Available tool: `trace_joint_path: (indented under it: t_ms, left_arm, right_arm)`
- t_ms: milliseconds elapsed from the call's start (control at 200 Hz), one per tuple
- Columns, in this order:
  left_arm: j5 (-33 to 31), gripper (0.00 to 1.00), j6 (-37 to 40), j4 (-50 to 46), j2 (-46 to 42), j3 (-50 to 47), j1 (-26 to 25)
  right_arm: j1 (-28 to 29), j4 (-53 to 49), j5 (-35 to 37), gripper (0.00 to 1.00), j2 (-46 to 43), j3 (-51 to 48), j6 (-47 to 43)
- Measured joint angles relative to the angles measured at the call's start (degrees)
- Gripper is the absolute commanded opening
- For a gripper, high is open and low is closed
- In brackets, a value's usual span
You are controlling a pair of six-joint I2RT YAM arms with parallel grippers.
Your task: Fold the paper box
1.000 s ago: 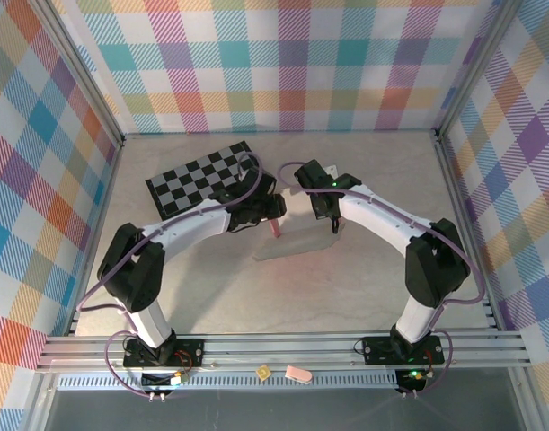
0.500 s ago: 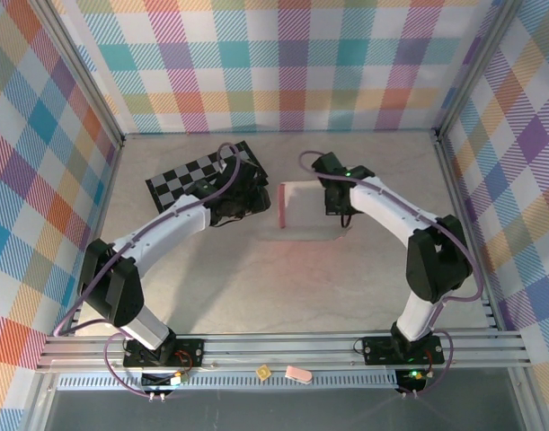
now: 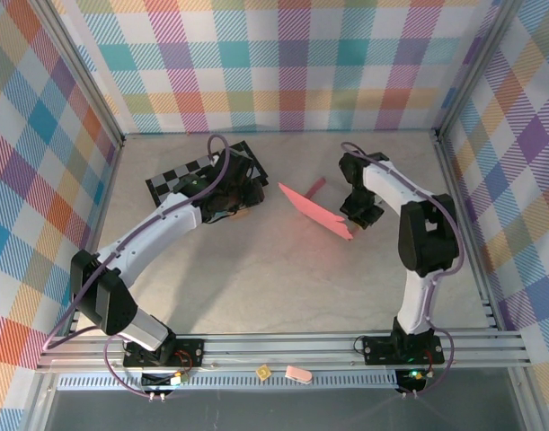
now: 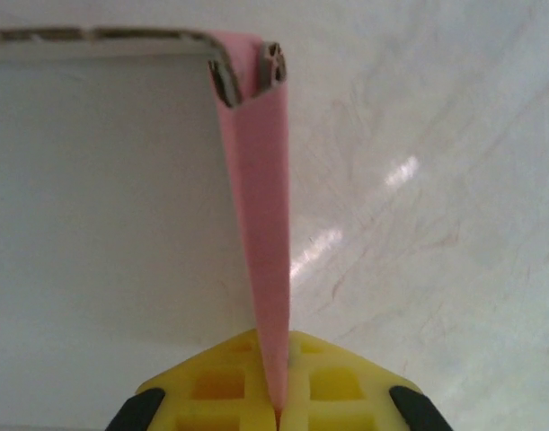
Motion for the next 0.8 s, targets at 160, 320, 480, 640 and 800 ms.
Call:
trace_joint_path:
  t_ms: [160, 320, 480, 640, 800]
  left_arm:
    - [-0.22, 0.47, 0.0, -0.7, -0.85, 0.0, 0.0]
    - [-0.15, 0.47, -0.02, -0.74, -1.25, 0.04, 0.0]
    - [0.59, 0.47, -0.15, -1.11, -1.25, 0.48, 0.0]
    - [1.57, 0.47, -0.22, -1.11, -1.25, 0.5, 0.0]
    - [4.09, 0.48, -0.22, -1.97, -0.94, 1.57, 0.0]
  right_arm:
    - [-0.02, -5.2, -2.95, 0.0, 4.96, 2.93, 8.41]
    - [-0.02, -5.68, -7.67, 0.0, 5.29, 0.94, 16.15]
    - [-0.02, -3.91, -13.18, 0.0, 5.29, -3.17, 22.91]
    - [-0.02, -1.22, -17.27, 0.06, 5.29, -5.35, 27.32]
    - [0.0, -0.11, -19.17, 0.38, 5.16, -6.01, 30.47]
